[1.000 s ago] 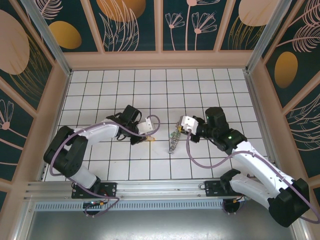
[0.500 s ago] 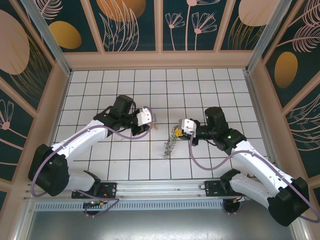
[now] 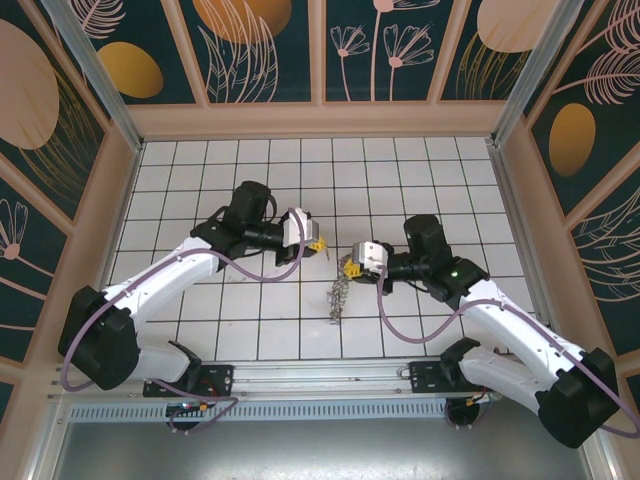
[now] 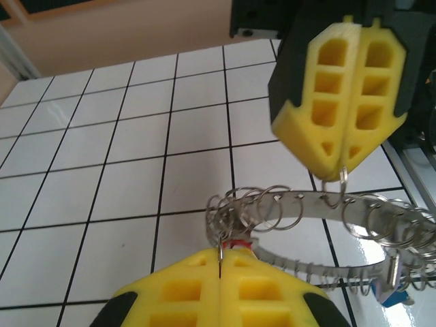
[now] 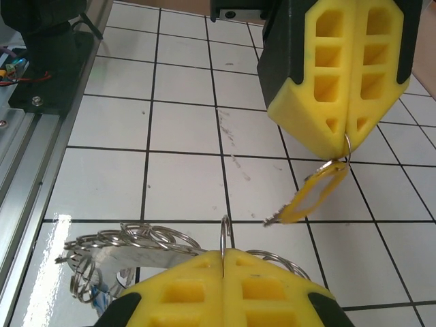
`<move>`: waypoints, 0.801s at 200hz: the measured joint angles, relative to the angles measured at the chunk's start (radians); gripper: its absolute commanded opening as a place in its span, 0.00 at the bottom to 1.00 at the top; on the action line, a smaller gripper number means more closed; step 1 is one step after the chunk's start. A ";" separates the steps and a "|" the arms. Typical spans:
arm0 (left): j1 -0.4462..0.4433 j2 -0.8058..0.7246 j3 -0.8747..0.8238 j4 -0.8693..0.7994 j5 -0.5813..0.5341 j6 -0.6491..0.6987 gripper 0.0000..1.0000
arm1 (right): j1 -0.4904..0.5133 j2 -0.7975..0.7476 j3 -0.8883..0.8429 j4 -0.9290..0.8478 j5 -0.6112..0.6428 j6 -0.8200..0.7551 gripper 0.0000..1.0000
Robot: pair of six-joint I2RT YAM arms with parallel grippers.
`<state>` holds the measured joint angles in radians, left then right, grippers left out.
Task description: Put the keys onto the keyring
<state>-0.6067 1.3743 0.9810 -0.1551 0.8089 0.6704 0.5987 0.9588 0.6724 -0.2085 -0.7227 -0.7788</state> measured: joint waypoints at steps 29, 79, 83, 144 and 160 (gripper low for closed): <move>-0.012 -0.002 -0.023 0.039 0.003 0.008 0.00 | 0.000 0.039 0.000 0.004 -0.005 0.005 0.00; -0.014 -0.002 -0.042 0.059 0.003 0.037 0.00 | -0.009 0.116 0.002 0.037 -0.035 0.059 0.00; -0.015 -0.002 -0.043 0.062 0.003 0.041 0.00 | -0.011 0.119 0.003 0.039 -0.038 0.061 0.00; -0.020 0.007 -0.055 0.064 0.002 0.114 0.00 | -0.023 0.146 0.013 0.068 -0.075 0.079 0.00; -0.024 0.013 -0.056 0.064 0.001 0.129 0.00 | -0.023 0.155 0.013 0.072 -0.087 0.079 0.00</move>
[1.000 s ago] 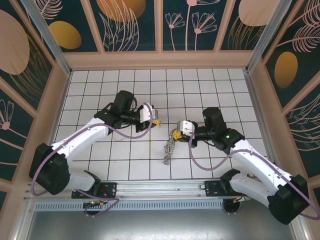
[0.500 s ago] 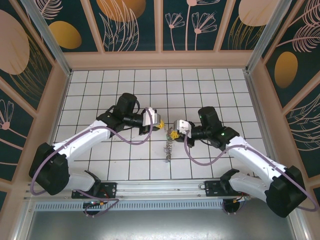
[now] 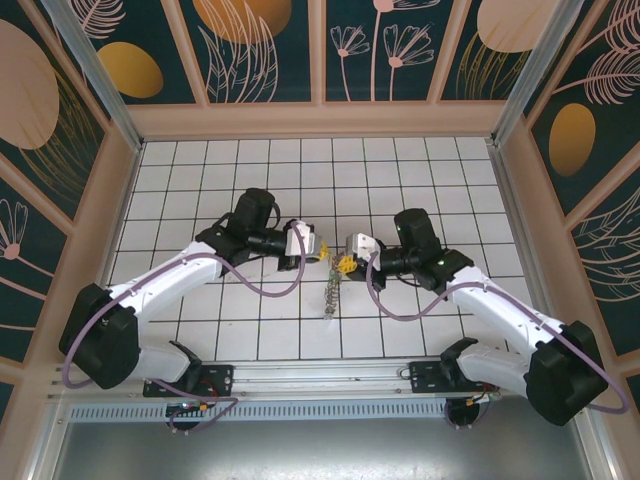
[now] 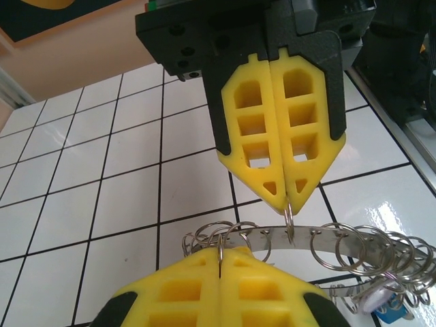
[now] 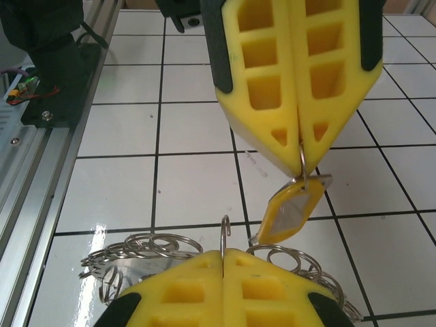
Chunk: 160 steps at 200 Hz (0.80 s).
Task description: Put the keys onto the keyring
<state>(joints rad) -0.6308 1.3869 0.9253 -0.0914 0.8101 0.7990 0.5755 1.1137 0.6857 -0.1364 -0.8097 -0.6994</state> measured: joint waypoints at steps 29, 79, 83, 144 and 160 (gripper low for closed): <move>-0.011 0.017 0.000 -0.004 -0.011 0.032 0.00 | 0.000 0.012 0.000 0.002 -0.006 0.001 0.00; -0.018 0.024 0.000 -0.033 -0.025 0.084 0.00 | -0.012 0.027 0.002 0.024 -0.008 0.008 0.00; -0.019 0.024 0.000 -0.037 -0.025 0.089 0.00 | -0.013 0.029 0.002 0.027 -0.009 0.008 0.00; -0.035 0.033 0.000 -0.063 -0.034 0.113 0.00 | -0.017 0.044 0.013 0.029 -0.030 0.019 0.00; -0.035 0.033 0.000 -0.062 -0.034 0.106 0.00 | -0.017 0.044 0.013 0.029 -0.030 0.019 0.00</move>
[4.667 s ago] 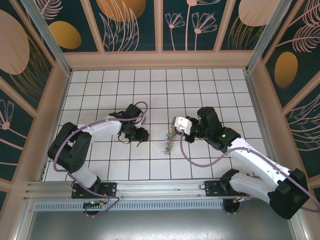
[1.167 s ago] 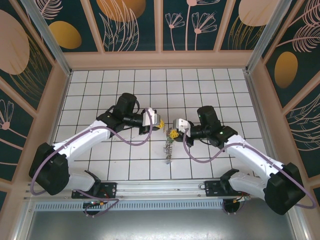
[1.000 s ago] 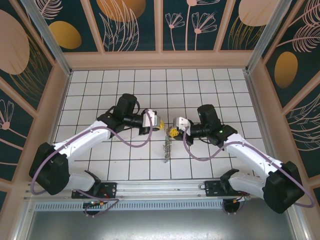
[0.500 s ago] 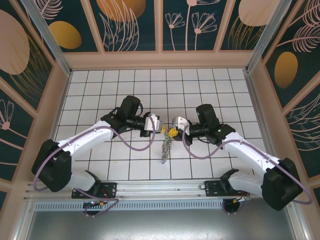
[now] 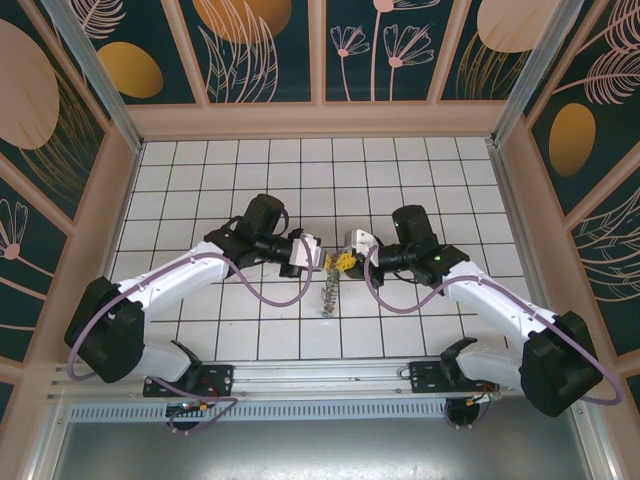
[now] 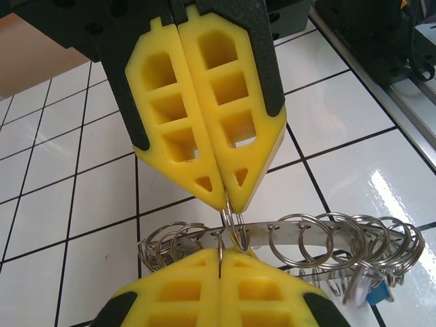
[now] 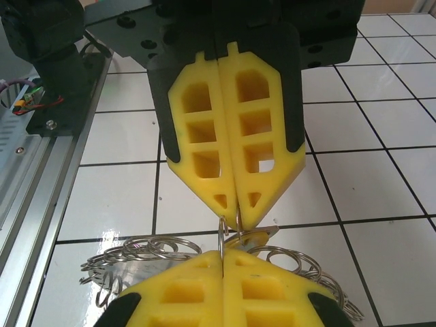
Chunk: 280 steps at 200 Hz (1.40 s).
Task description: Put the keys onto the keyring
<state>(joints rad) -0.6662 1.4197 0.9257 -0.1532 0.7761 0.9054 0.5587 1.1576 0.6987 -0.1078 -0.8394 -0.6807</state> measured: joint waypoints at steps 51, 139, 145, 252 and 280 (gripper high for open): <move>0.000 0.000 0.000 0.000 0.002 -0.016 0.00 | 0.003 0.000 0.000 -0.003 0.002 -0.001 0.00; -0.004 0.001 0.051 -0.023 0.024 0.007 0.00 | 0.011 0.009 0.003 -0.022 0.024 -0.003 0.00; -0.005 0.001 0.055 -0.023 0.028 0.012 0.00 | 0.011 0.010 0.004 -0.023 0.026 -0.004 0.00; -0.015 0.036 0.089 -0.113 0.019 0.123 0.00 | 0.012 0.016 0.017 -0.055 0.028 -0.026 0.00; -0.015 0.045 0.106 -0.140 0.018 0.156 0.00 | 0.012 0.016 0.017 -0.057 0.030 -0.027 0.00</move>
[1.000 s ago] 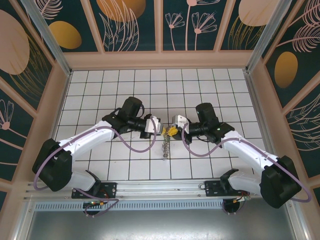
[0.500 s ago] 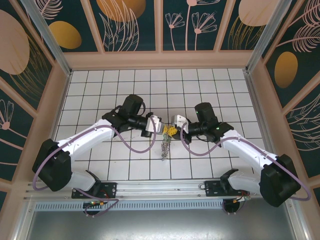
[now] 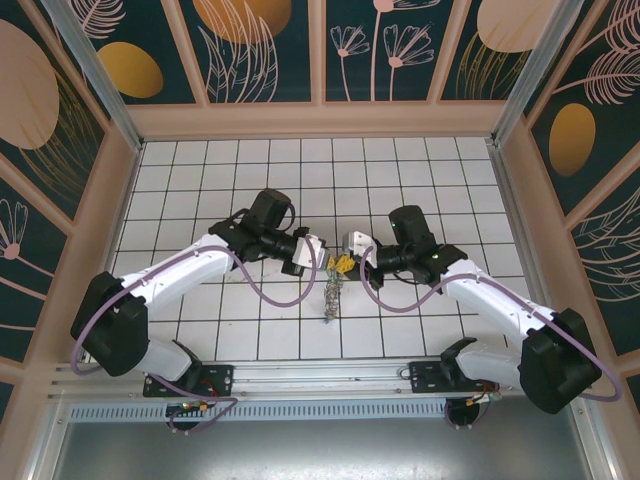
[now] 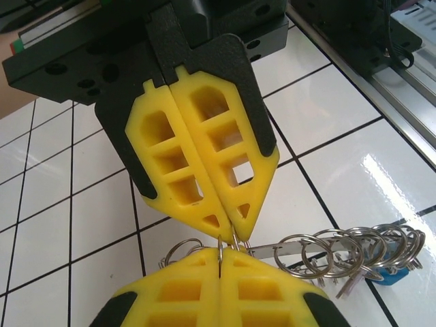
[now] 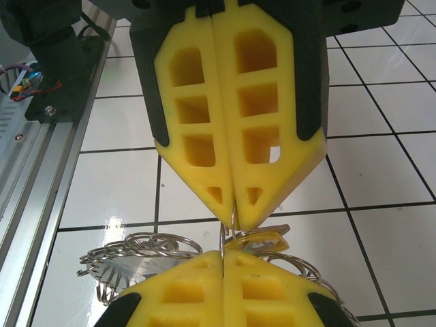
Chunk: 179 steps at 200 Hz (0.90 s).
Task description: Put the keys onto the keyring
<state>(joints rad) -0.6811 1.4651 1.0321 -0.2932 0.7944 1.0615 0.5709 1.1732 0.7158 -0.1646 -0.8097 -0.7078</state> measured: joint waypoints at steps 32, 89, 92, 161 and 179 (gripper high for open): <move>-0.012 -0.010 0.000 -0.015 -0.005 0.058 0.00 | 0.000 0.000 0.000 -0.003 -0.002 -0.001 0.00; -0.041 -0.031 0.003 -0.052 -0.055 0.141 0.00 | 0.007 0.000 0.000 -0.023 -0.004 -0.019 0.00; -0.042 -0.032 0.003 -0.053 -0.058 0.144 0.00 | 0.007 0.000 0.000 -0.023 -0.004 -0.019 0.00; -0.057 -0.053 0.003 -0.087 -0.141 0.220 0.00 | 0.007 0.000 0.000 -0.027 -0.003 -0.019 0.00; -0.062 -0.058 0.003 -0.090 -0.154 0.233 0.00 | 0.007 0.000 0.001 -0.027 -0.004 -0.019 0.00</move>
<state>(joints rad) -0.7429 1.4067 1.0348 -0.3828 0.6399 1.2945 0.5777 1.1732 0.7166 -0.1913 -0.8135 -0.7273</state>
